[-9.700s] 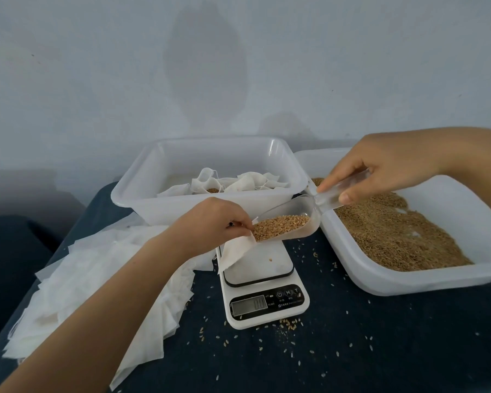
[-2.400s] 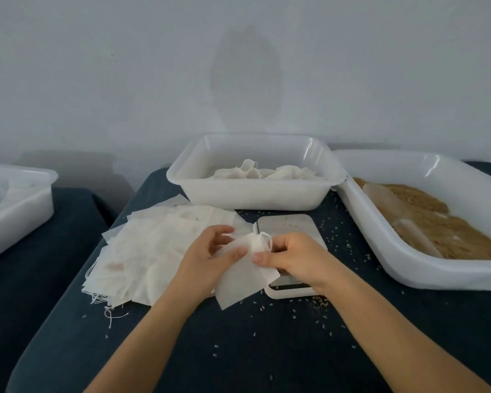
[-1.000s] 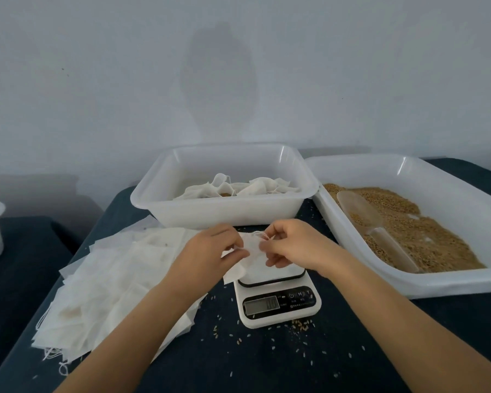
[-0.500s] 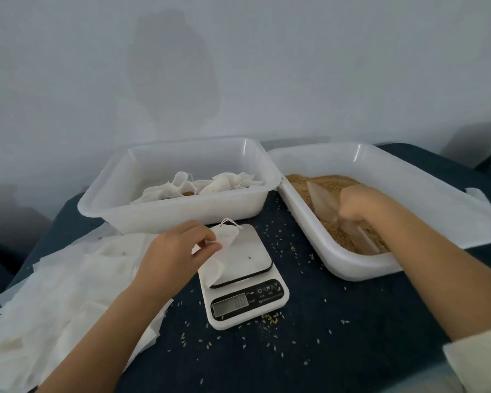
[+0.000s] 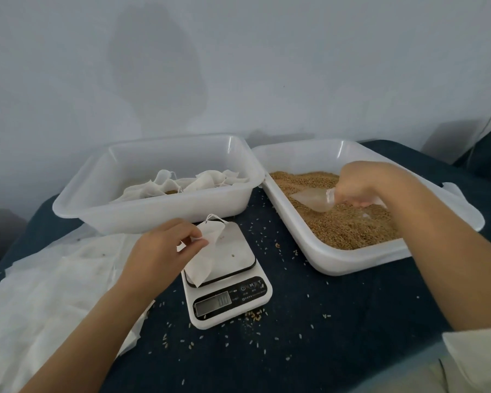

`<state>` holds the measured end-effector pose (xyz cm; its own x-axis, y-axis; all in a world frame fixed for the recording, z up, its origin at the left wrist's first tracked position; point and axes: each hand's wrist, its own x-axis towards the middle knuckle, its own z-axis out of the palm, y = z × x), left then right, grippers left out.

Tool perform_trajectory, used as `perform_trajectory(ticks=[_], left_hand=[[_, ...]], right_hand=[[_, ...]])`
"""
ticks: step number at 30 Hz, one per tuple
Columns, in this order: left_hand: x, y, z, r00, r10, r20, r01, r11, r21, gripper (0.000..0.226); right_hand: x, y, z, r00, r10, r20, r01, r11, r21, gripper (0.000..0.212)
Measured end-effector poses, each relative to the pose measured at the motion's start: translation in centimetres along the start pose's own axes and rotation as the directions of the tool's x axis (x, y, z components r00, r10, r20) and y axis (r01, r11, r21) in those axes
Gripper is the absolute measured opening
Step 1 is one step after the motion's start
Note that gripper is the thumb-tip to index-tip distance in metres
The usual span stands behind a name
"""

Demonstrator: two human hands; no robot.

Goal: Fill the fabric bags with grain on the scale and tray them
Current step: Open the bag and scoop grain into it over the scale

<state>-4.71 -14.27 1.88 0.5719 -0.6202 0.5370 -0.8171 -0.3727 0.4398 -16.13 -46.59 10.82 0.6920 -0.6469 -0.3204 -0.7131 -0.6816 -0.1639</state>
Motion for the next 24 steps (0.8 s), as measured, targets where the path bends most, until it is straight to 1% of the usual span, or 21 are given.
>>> perform_trajectory(ticks=[4, 6, 7, 11, 16, 19, 24], left_hand=[[0.0, 0.1, 0.0, 1.000, 0.003, 0.004, -0.003, 1.000, -0.008, 0.008], [-0.1, 0.1, -0.1, 1.000, 0.004, 0.006, -0.004, 1.000, -0.014, 0.007], [-0.1, 0.1, -0.1, 1.000, 0.004, 0.006, -0.004, 1.000, -0.014, 0.006], [-0.4, 0.0, -0.6, 1.000, 0.008, 0.021, -0.008, 1.000, 0.001, 0.006], [-0.6, -0.4, -0.9, 1.000, -0.013, 0.016, 0.013, 1.000, 0.001, 0.006], [-0.4, -0.7, -0.9, 1.000, -0.012, 0.016, 0.012, 1.000, -0.001, 0.006], [-0.4, -0.7, -0.7, 1.000, -0.019, 0.022, 0.019, 1.000, -0.009, 0.006]], right_hand=[[-0.5, -1.2, 0.0, 1.000, -0.024, -0.002, 0.023, 0.982, -0.188, 0.026], [-0.1, -2.4, 0.9, 0.999, -0.050, -0.015, 0.045, 0.970, -0.237, 0.019], [0.2, -2.8, 1.4, 0.998, -0.060, -0.028, 0.051, 0.968, -0.244, 0.020], [1.7, -3.2, 3.5, 0.994, -0.064, -0.085, 0.050, 0.986, -0.160, 0.032], [2.7, -1.5, 4.4, 0.992, -0.067, -0.111, 0.064, 0.997, -0.036, 0.046], [2.6, -0.4, 4.2, 0.987, -0.075, -0.144, 0.080, 0.996, 0.028, 0.045], [2.2, 0.8, 3.8, 0.971, -0.080, -0.226, 0.112, 0.985, 0.132, 0.032]])
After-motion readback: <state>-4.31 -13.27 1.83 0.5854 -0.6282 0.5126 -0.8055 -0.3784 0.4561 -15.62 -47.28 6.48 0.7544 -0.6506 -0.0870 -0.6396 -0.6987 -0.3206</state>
